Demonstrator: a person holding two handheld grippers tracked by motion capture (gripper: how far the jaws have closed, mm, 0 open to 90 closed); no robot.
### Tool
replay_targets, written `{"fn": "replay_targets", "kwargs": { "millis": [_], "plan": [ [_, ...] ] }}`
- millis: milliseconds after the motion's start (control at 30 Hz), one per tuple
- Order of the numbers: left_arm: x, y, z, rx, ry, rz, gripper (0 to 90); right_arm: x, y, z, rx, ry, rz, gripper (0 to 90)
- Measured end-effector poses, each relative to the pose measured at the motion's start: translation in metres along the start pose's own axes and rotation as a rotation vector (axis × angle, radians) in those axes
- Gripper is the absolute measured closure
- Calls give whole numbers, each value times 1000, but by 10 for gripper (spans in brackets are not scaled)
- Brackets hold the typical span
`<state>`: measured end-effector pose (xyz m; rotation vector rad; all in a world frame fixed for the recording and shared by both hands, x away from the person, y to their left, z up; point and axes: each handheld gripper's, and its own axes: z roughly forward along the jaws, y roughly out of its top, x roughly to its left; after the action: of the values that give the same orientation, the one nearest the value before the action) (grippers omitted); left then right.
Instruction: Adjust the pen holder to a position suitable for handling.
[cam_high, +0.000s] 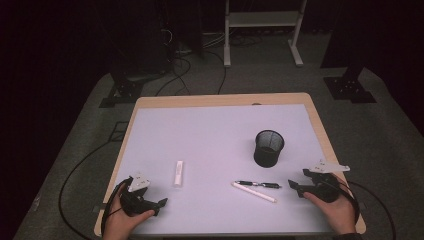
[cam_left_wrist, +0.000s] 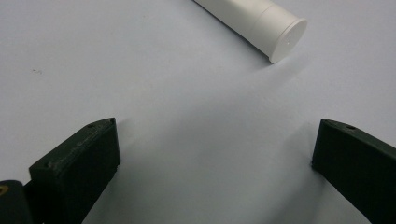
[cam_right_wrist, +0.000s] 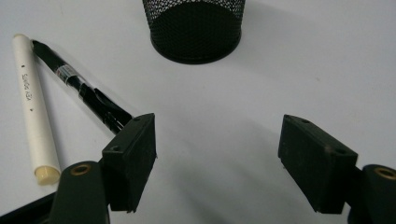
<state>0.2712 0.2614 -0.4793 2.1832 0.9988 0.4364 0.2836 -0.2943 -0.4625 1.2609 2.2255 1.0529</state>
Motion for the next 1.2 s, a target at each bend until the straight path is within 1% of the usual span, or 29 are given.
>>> {"fn": "replay_targets", "kwargs": {
  "millis": [500, 600, 733, 967, 1000, 1200],
  "plan": [
    [0, 0, 0, -1, 0, 1, 2, -2, 19, -4, -31, 7, 0, 291],
    [0, 0, 0, -1, 0, 0, 2, -2, 25, -7, -45, 19, 4, 303],
    [0, 0, 0, -2, 0, -1, 2, -3, 33, -9, -57, 22, 1, 313],
    [0, 0, 0, -2, -1, -3, 2, -4, 39, -10, -59, 22, -3, 314],
    [0, 0, 0, -2, 0, 2, 2, -4, 42, -11, -65, 20, -4, 316],
    [0, 0, 0, -1, 0, 3, 2, -6, 50, -15, -82, 20, 1, 331]
  ]
}}
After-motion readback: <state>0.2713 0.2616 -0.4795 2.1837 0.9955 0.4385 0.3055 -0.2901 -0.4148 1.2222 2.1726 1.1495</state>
